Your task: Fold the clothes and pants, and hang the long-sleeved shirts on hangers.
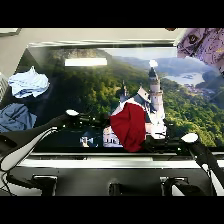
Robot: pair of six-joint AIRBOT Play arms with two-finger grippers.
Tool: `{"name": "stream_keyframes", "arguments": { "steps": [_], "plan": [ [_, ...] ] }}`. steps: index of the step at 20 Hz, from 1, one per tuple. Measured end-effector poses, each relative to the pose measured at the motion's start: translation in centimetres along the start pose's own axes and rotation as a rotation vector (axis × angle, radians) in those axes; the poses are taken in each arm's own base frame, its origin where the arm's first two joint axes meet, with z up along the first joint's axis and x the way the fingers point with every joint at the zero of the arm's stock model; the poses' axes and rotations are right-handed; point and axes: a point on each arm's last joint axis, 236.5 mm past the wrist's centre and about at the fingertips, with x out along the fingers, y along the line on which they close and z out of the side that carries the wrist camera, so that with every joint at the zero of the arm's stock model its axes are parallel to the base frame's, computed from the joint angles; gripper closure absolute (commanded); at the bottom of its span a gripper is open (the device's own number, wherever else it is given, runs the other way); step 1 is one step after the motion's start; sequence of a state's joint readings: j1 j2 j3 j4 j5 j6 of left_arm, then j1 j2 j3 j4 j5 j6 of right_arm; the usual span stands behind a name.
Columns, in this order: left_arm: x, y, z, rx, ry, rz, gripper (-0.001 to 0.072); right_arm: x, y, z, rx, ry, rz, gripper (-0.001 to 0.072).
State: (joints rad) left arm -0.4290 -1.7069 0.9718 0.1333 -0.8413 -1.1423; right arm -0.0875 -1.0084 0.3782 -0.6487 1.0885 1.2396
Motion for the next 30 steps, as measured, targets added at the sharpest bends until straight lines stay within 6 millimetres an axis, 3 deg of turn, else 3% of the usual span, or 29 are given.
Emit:
{"name": "stream_keyframes", "arguments": {
  "steps": [3,5,6,9,12,15,17,19,23,25,28,30],
  "plan": [
    [-2.4,1.1,1.0,-0.005,0.006,0.064,0.0696,-2.0,1.1,2.1,-0.089,-0.017,-0.052,0.0687],
    [-6.4,1.6,2.9,0.009,-0.041,0.131,0.0696,-4.5,3.0,4.8,-0.186,-0.064,-0.097,0.0687],
    [-9.1,0.9,4.3,0.033,-0.093,0.147,0.0696,-6.3,4.5,6.4,-0.239,-0.101,-0.115,0.0687],
    [-18.8,-3.6,8.7,0.147,-0.313,0.158,0.0695,-12.4,10.7,10.6,-0.395,-0.248,-0.133,0.0687],
    [-30.2,-11.9,10.4,0.333,-0.581,0.129,0.0694,-19.8,19.2,12.8,-0.565,-0.442,-0.097,0.0686],
    [-40.2,-20.9,7.6,0.554,-0.830,0.105,0.0694,-27.3,27.3,11.5,-0.742,-0.626,-0.050,0.0686],
    [-46.0,-25.9,3.8,0.693,-0.991,0.117,0.0694,-32.2,31.6,8.7,-0.862,-0.747,-0.041,0.0686],
    [-50.6,-29.1,-1.0,0.808,-1.141,0.172,0.0694,-36.4,34.2,5.4,-0.940,-0.868,-0.059,0.0686],
    [-56.7,-30.5,-8.2,0.828,-1.391,0.309,0.0693,-43.2,36.2,-1.1,-0.968,-1.112,-0.099,0.0686],
    [-58.0,-29.7,-9.6,0.783,-1.444,0.359,0.0694,-45.0,36.3,-2.7,-0.940,-1.188,-0.098,0.0686],
    [-57.3,-27.2,-8.4,0.690,-1.392,0.397,0.0694,-45.6,35.7,-1.8,-0.853,-1.205,-0.093,0.0686],
    [-55.4,-24.0,-5.6,0.595,-1.282,0.417,0.0693,-44.3,34.6,1.3,-0.759,-1.140,-0.102,0.0686]
  ]
}}
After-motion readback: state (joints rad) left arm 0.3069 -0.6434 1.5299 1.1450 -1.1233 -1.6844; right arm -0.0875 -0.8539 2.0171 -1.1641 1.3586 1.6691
